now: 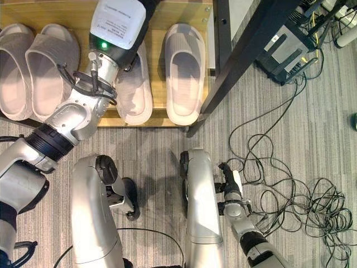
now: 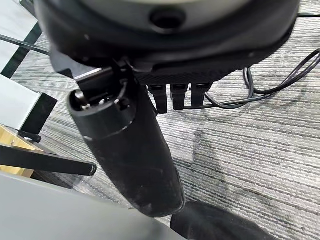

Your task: Arrange the slippers neatly on the shoe rack.

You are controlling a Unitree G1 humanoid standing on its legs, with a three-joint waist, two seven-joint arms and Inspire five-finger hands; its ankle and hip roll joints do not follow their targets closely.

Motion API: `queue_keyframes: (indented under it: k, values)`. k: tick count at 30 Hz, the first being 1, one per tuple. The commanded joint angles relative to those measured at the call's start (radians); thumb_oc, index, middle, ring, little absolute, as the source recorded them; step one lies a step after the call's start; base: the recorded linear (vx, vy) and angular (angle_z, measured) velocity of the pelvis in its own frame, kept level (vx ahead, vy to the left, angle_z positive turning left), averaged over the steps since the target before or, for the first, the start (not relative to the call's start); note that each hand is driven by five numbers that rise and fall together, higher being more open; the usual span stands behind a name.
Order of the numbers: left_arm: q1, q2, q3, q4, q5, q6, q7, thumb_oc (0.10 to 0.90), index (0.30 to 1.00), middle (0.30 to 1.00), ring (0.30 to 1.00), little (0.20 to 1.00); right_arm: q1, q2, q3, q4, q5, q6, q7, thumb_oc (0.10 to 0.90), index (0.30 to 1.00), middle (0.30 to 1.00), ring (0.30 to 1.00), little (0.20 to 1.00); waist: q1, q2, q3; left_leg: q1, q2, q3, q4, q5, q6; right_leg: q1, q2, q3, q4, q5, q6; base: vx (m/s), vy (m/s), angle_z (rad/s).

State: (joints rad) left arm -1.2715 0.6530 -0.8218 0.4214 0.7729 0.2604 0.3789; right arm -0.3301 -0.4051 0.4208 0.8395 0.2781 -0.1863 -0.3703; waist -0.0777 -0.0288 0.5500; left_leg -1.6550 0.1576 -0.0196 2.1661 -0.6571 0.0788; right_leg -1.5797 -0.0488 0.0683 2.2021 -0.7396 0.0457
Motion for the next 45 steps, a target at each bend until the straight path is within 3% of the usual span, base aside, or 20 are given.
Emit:
queue_keyframes:
  k: [1,10,17,22,29,38,45]
  values:
    - [-0.103,0.046,0.103,-0.121,0.054,-0.014,0.051,0.800,0.900,0.900,0.900,0.900,-0.011,-0.003,-0.024,-0.036,-0.032,-0.027,-0.022,0.800,0.900,0.900,0.900,0.900,0.015,-0.035,-0.030,0.085,-0.108,-0.091,0.002,-0.151,0.063,0.010,-0.049,0.032,-0.036,0.001,-0.097,0.00,0.000,0.00]
    - [-0.028,0.080,0.137,-0.195,0.055,-0.033,0.040,0.800,0.900,0.900,0.900,0.900,-0.016,0.009,-0.017,-0.067,-0.054,-0.023,-0.012,0.800,0.900,0.900,0.900,0.900,0.017,-0.020,-0.030,0.085,-0.109,-0.094,0.003,-0.145,0.061,0.010,-0.048,0.029,-0.028,-0.003,-0.099,0.00,0.000,0.00]
    - [-0.008,0.101,0.135,-0.165,0.078,-0.014,0.027,0.800,0.900,0.900,0.900,0.900,-0.012,0.015,-0.004,-0.057,-0.068,-0.013,-0.005,0.800,0.900,0.900,0.900,0.900,0.016,-0.017,-0.030,0.085,-0.111,-0.098,0.004,-0.142,0.060,0.010,-0.049,0.029,-0.029,-0.002,-0.103,0.00,0.000,0.00]
    - [0.035,0.120,0.184,-0.223,0.091,-0.006,0.016,0.800,0.900,0.900,0.900,0.900,0.001,0.018,-0.009,-0.066,-0.075,-0.007,-0.005,0.800,0.900,0.900,0.900,0.900,0.021,-0.016,-0.030,0.085,-0.113,-0.099,0.007,-0.142,0.059,0.010,-0.050,0.025,-0.026,-0.002,-0.104,0.00,0.000,0.00]
    - [0.135,0.145,0.257,-0.400,0.016,-0.089,-0.008,0.800,0.900,0.900,0.900,0.900,0.006,0.042,-0.021,-0.052,-0.053,0.000,0.010,0.800,0.900,0.900,0.900,0.900,0.027,-0.012,-0.030,0.085,-0.119,-0.092,0.005,-0.135,0.056,0.010,-0.048,0.026,-0.018,-0.003,-0.108,0.00,0.000,0.00]
    - [0.203,0.148,0.297,-0.481,-0.066,-0.133,0.007,0.800,0.900,0.900,0.900,0.900,0.019,0.058,-0.020,-0.020,-0.065,0.011,0.014,0.800,0.900,0.900,0.900,0.900,0.030,-0.001,-0.030,0.085,-0.120,-0.092,0.008,-0.136,0.055,0.010,-0.048,0.026,-0.017,-0.006,-0.110,0.00,0.000,0.00]
    - [0.401,0.192,0.430,-0.636,-0.144,-0.188,0.047,0.800,0.900,0.900,0.900,0.900,0.057,0.087,-0.035,0.026,-0.075,0.024,0.011,0.800,0.900,0.900,0.900,0.900,0.051,0.026,-0.030,0.085,-0.125,-0.091,0.002,-0.133,0.056,0.010,-0.055,0.022,-0.020,-0.004,-0.114,0.00,0.000,0.00]
